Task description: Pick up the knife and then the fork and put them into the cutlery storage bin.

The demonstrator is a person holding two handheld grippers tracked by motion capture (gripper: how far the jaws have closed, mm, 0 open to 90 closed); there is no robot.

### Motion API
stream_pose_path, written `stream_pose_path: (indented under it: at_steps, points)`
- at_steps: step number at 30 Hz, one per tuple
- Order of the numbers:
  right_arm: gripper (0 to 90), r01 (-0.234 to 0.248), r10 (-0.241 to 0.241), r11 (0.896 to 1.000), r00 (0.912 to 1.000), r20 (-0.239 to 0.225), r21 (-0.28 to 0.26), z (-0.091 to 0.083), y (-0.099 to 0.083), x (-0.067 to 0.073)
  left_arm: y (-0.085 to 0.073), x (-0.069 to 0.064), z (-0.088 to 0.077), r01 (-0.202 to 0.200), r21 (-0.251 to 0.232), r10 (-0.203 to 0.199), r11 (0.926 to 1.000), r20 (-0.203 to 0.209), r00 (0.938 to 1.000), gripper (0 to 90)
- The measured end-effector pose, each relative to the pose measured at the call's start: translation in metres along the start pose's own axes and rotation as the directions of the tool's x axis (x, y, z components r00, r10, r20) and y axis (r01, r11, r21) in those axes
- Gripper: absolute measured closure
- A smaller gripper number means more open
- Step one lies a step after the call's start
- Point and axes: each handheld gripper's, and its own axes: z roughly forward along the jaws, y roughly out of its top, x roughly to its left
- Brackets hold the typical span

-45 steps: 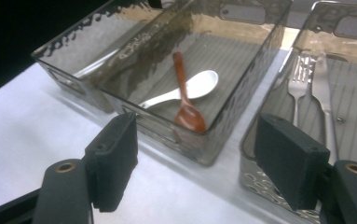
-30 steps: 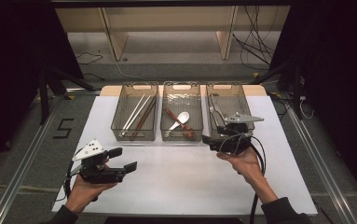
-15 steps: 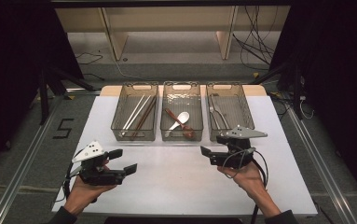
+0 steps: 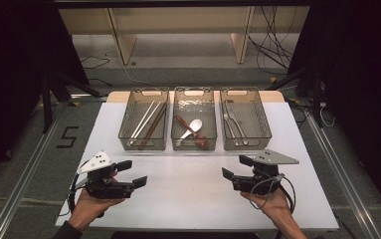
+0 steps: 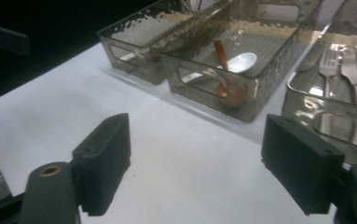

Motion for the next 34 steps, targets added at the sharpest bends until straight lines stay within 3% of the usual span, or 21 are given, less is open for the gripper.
stream_pose_path:
  at_steps: [10, 34]
  points:
    - [22.5, 0.008, -0.008, 1.0, 0.9999, 0.01, -0.002, -0.009, -0.012, -0.001, 0.0, -0.001, 0.001, -0.001, 0.004, 0.001, 1.0, 0.003, 1.0, 16.6]
    - [21.3, 0.018, -0.018, 1.0, 0.9998, 0.01, -0.015, -0.01, -0.012, 0.0, -0.001, 0.0, 0.002, -0.002, 0.006, 0.002, 1.0, -0.003, 1.0, 16.6]
